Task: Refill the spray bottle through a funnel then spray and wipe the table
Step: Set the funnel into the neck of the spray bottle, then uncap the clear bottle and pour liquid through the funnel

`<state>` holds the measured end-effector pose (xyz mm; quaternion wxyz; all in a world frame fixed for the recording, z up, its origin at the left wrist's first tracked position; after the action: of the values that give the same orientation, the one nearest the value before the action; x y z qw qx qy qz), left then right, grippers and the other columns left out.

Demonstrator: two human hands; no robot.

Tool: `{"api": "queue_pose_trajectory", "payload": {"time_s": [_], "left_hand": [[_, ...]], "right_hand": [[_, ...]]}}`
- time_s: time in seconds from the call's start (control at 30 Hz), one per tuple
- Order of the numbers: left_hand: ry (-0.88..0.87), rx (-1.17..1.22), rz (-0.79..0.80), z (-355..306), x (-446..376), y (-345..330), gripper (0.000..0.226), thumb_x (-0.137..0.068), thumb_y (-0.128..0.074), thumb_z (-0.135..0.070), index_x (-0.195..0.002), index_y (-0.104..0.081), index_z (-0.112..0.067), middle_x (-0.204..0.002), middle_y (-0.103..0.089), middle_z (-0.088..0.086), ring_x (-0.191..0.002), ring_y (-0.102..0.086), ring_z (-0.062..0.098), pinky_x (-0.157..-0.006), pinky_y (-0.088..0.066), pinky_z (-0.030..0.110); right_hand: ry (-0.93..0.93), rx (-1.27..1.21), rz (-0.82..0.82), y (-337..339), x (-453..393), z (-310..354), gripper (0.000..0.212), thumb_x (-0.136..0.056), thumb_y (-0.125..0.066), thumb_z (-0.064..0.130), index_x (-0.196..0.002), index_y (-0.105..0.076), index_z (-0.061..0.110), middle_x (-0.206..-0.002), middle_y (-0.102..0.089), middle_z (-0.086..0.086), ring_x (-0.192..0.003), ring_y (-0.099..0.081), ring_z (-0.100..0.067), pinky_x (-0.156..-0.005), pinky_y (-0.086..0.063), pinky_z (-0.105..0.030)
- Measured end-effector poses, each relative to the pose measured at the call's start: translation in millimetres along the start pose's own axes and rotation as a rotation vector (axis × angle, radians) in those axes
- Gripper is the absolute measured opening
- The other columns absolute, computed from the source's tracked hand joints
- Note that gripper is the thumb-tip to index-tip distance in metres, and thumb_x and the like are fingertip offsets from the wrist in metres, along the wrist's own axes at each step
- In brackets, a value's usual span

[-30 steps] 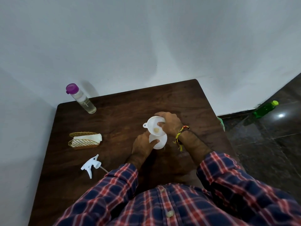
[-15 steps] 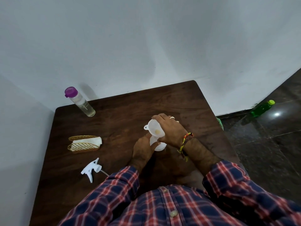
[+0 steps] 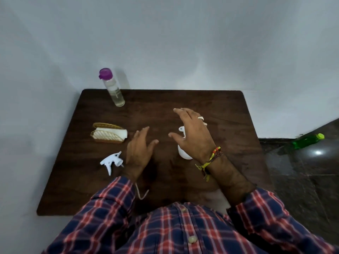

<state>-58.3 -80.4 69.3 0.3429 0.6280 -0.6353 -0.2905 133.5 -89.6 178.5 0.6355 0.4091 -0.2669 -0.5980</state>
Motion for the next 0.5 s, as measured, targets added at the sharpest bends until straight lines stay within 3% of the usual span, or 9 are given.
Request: {"api": "queue_pose_trajectory", "payload": {"time_s": [0.13,0.27,0.37,0.5], "left_hand": [[0.132,0.053,-0.156,43.4,8.4,26.1,0.059,-0.090,-0.067,-0.034,-0.141,-0.047,-0.011,-0.142,-0.052,0.012,-0.133,-0.046,0.029,-0.108,-0.039,0.043],[0.404,0.058,-0.224,110.7,14.7,48.4,0.059,-0.093,-0.062,-0.034,-0.143,-0.044,-0.009,-0.144,-0.048,0.017,-0.135,-0.042,0.034,-0.107,-0.039,0.043],[0.568,0.014,-0.101,165.2,14.2,57.1,0.058,-0.099,-0.053,-0.026,-0.150,-0.033,-0.010,-0.156,-0.033,0.015,-0.146,-0.024,0.036,-0.115,-0.029,0.045],[0.569,-0.163,0.235,207.8,15.5,56.6,0.077,-0.093,-0.064,-0.025,-0.156,-0.019,-0.020,-0.163,-0.014,0.007,-0.147,-0.010,0.043,-0.116,-0.026,0.055]], "right_hand": [[-0.003,-0.025,0.060,-27.8,-14.3,32.5,0.065,-0.082,-0.074,0.029,-0.140,-0.048,0.016,-0.141,-0.049,-0.006,-0.132,-0.044,-0.027,-0.109,-0.041,-0.042],[-0.015,-0.074,0.087,-55.8,-30.2,61.0,0.058,-0.082,-0.074,0.027,-0.135,-0.052,0.014,-0.136,-0.053,-0.006,-0.128,-0.048,-0.024,-0.107,-0.042,-0.037],[-0.067,-0.140,0.088,-77.3,-49.9,82.3,0.057,-0.082,-0.075,0.026,-0.133,-0.054,0.012,-0.134,-0.056,-0.006,-0.126,-0.050,-0.021,-0.107,-0.039,-0.029],[-0.202,-0.250,0.126,-118.4,-93.1,102.1,0.060,-0.081,-0.077,0.028,-0.133,-0.054,0.010,-0.131,-0.059,-0.007,-0.123,-0.054,-0.021,-0.105,-0.045,-0.038]]}}
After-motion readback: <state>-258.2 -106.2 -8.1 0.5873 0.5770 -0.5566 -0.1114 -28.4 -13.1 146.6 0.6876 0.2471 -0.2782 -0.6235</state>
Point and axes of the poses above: each hand's wrist, its own x-axis away from the middle knuckle, its own y-axis out of the back of the hand, z = x × y, the point moved 2 cm from there along -x, towards the middle knuckle
